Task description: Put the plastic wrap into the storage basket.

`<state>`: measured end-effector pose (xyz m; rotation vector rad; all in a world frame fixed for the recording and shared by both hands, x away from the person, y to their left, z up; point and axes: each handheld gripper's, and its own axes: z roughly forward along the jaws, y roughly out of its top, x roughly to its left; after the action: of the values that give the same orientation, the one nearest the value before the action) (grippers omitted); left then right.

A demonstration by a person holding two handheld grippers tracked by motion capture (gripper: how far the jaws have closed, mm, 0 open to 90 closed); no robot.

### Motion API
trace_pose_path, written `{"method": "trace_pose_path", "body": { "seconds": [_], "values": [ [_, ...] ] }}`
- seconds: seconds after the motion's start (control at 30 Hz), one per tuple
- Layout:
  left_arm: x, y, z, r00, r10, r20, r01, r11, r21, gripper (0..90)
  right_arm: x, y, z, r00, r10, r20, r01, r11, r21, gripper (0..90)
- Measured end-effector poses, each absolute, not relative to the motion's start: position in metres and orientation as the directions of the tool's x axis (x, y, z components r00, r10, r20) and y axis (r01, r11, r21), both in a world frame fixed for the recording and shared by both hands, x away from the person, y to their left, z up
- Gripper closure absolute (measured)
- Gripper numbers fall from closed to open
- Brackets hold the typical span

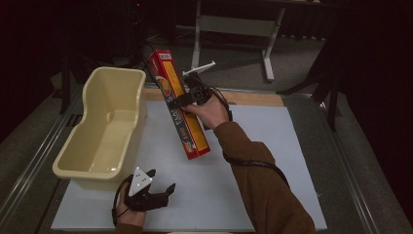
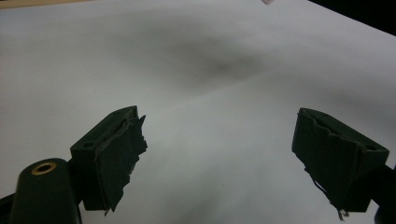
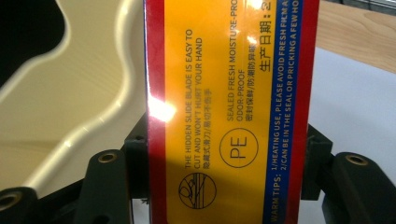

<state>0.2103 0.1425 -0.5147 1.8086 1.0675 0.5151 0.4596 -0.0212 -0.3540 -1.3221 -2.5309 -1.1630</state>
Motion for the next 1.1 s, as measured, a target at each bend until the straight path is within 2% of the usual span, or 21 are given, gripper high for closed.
{"method": "trace_pose_path", "body": {
  "seconds": [0.53,0.7,1.1],
  "values": [
    [0.208,0.139,-0.515,0.539,0.837,-0.091,0.439,-0.187,0.879,16.1,0.467,-0.008,-0.338,-0.553,0.615,0.562,0.799,0.201,0.566,40.1],
    [0.208,0.139,-0.515,0.538,0.838,-0.092,0.438,-0.185,0.880,16.1,0.467,-0.004,-0.338,-0.547,0.595,0.589,0.808,0.189,0.559,40.2],
    [0.208,0.139,-0.514,0.539,0.837,-0.090,0.435,-0.185,0.881,16.1,0.468,0.002,-0.342,-0.466,0.489,0.737,0.871,0.108,0.479,40.5]
  ]
}}
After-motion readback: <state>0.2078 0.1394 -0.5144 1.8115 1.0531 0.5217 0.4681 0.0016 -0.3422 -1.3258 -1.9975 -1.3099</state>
